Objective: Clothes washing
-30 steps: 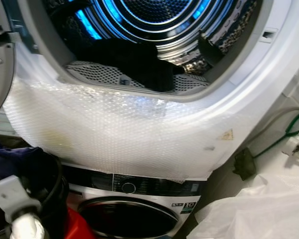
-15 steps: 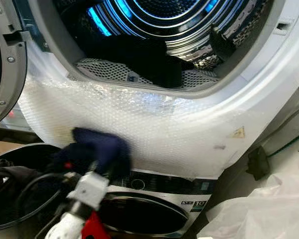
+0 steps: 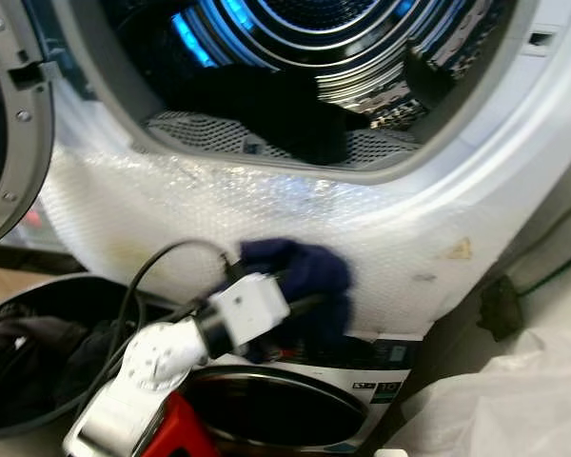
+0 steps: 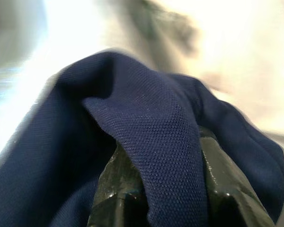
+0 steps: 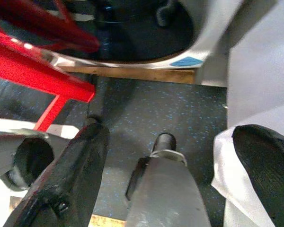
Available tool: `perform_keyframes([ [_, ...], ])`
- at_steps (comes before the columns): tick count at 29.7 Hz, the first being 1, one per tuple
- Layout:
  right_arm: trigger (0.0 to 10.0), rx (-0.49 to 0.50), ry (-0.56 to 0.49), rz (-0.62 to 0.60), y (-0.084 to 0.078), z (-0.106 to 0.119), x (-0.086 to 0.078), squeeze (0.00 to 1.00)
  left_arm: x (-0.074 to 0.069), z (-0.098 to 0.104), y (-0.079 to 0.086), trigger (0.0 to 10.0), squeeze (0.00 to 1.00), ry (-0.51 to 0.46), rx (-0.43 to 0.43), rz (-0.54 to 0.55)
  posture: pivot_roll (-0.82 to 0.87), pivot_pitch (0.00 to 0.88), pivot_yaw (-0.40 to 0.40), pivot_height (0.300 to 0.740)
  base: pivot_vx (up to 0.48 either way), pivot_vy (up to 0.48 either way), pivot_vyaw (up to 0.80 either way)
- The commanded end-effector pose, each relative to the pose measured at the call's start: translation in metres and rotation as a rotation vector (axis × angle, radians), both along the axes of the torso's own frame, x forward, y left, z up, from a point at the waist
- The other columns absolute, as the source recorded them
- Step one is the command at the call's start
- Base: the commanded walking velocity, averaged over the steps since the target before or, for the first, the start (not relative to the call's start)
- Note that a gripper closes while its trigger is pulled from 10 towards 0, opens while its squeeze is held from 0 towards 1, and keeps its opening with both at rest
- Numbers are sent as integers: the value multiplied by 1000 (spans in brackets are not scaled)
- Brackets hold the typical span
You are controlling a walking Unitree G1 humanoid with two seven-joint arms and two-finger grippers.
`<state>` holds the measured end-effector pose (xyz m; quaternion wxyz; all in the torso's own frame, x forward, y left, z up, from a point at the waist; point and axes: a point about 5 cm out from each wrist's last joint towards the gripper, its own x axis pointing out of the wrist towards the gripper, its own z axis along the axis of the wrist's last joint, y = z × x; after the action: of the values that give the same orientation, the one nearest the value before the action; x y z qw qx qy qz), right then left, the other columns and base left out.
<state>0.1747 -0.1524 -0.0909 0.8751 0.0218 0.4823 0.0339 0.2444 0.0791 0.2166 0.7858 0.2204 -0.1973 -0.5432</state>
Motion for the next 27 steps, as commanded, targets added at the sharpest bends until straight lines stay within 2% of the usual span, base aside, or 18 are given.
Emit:
perform_keyframes([
  [1,10000,6,8,-32,-2,-2,-4,0,-5,0,1,0,0,31,34,-52,60,21,11,740,0,0,0],
  [3,10000,13,6,-39,-2,-2,-4,0,-10,0,0,0,0,69,35,-93,61,21,12,740,0,0,0],
  [6,10000,17,13,-43,-2,-3,-7,0,-25,10,-5,0,0,219,4,-244,72,21,6,740,0,0,0],
  [9,10000,17,15,-43,-2,-3,-7,0,-25,21,-4,0,0,244,-13,-289,77,24,6,740,0,0,0],
  [10,10000,16,15,-41,-2,-3,-7,0,-17,33,-2,0,0,213,-51,-279,81,22,6,740,0,0,0],
  [11,10000,16,15,-38,-2,-3,-6,0,-2,63,3,0,0,148,-144,-263,81,22,6,740,0,0,0],
  [12,10000,16,15,-38,-2,-3,-6,0,-2,63,3,0,0,148,-144,-263,81,22,6,740,0,0,0],
  [13,10000,16,14,-36,-2,-2,-6,0,12,103,9,0,0,44,-248,-252,84,15,8,740,0,0,0],
  [16,10000,17,11,-37,-2,-2,-4,0,18,134,13,0,0,-41,-311,-256,82,10,10,740,0,0,0],
  [19,10000,20,8,-40,-1,-2,-4,0,36,174,21,0,0,-239,-350,-138,80,5,14,740,0,0,0],
  [21,10000,22,8,-41,-1,-2,-4,0,50,192,28,0,0,-309,-382,-60,80,5,14,740,0,0,0],
  [24,10000,22,10,-43,-1,-2,-5,0,72,206,38,0,0,-315,-434,6,69,5,26,740,0,0,0],
  [26,10000,22,10,-54,-2,-2,-6,0,94,212,48,0,0,-301,-485,103,56,6,33,740,0,0,0],
  [27,10000,22,10,-63,-3,-3,-7,0,105,213,55,0,0,-312,-500,192,44,7,37,740,0,0,0],
])
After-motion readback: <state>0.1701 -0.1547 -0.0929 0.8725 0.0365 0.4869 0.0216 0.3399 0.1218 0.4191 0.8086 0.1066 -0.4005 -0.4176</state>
